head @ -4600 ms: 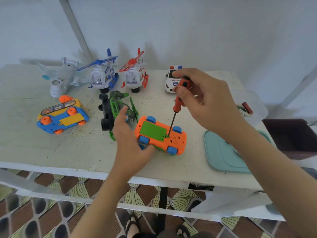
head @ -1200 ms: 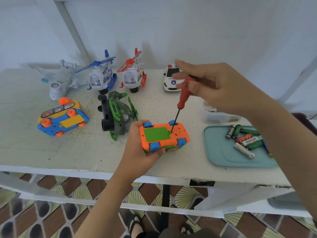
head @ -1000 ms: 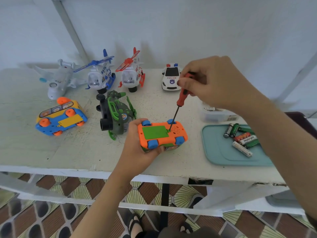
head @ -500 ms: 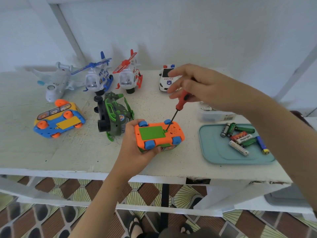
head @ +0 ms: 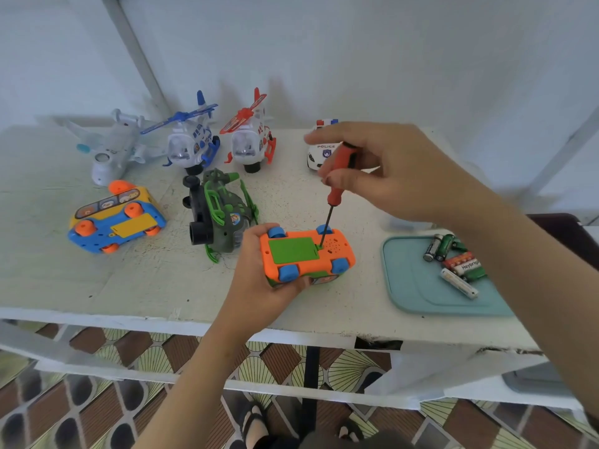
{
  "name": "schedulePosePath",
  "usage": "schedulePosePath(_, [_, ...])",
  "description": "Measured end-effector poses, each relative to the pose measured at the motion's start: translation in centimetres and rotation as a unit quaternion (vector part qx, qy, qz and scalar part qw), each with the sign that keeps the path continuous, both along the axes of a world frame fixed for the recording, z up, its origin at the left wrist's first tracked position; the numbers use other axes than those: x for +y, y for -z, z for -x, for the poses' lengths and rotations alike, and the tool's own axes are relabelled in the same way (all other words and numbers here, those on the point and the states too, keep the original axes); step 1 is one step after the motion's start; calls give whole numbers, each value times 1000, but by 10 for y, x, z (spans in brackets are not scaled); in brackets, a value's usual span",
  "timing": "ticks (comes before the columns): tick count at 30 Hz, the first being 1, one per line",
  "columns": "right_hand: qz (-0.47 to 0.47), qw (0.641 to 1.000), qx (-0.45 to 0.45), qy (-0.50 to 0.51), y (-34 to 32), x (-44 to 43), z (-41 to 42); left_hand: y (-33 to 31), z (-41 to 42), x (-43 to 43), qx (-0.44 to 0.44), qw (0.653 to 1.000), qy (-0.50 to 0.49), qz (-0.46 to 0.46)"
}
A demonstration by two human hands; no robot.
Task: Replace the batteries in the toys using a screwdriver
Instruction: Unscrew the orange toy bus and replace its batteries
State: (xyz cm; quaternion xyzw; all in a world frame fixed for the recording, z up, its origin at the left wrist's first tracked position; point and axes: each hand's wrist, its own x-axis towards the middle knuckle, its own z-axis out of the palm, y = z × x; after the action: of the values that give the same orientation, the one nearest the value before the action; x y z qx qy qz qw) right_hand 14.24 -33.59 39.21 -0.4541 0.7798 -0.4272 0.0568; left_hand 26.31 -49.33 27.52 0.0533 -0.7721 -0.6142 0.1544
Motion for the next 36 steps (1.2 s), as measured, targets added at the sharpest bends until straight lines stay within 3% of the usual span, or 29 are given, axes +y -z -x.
schedulePosePath(6, [-69, 979, 128, 140, -1, -10, -1, 7, 2, -4, 8, 1000, -4, 25])
schedulePosePath(13, [-211, 917, 202, 269, -6, -13, -18, 6, 2, -3, 12, 1000, -5, 13])
schedulePosePath(15, [-179, 953, 123, 212, -4, -12, -11, 7, 1, -4, 12, 1000, -1, 18])
schedulePosePath(17, [-123, 985, -17, 120, -6, -6, -5, 8, 0, -5, 13, 1000, 4, 25])
schedulePosePath(19, [-38, 990, -128, 43, -7, 3, 0, 9, 1, -6, 11, 1000, 7, 26])
schedulePosePath(20, [-13, 990, -136, 23, -6, 6, 2, 9, 2, -7, 9, 1000, 7, 26])
schedulePosePath(24, [9, 998, -49, 45, -1, 2, 6, 9, 2, -8, 11, 1000, 12, 20])
schedulePosePath(29, [-62, 977, 124, 160, -4, -6, 2, 10, 3, -8, 10, 1000, 12, 23])
schedulePosePath(31, [-136, 951, 174, 217, -5, -11, -3, 11, 3, -9, 11, 1000, 12, 23])
schedulePosePath(33, [-243, 895, 233, 293, -4, -12, -6, 11, 3, -9, 8, 1000, 10, 25])
schedulePosePath(35, [-282, 879, 219, 317, -7, -8, -7, 12, 4, -9, 9, 1000, 6, 26])
schedulePosePath(36, [-267, 901, 157, 303, -9, -5, -5, 12, 4, -9, 8, 1000, 7, 25])
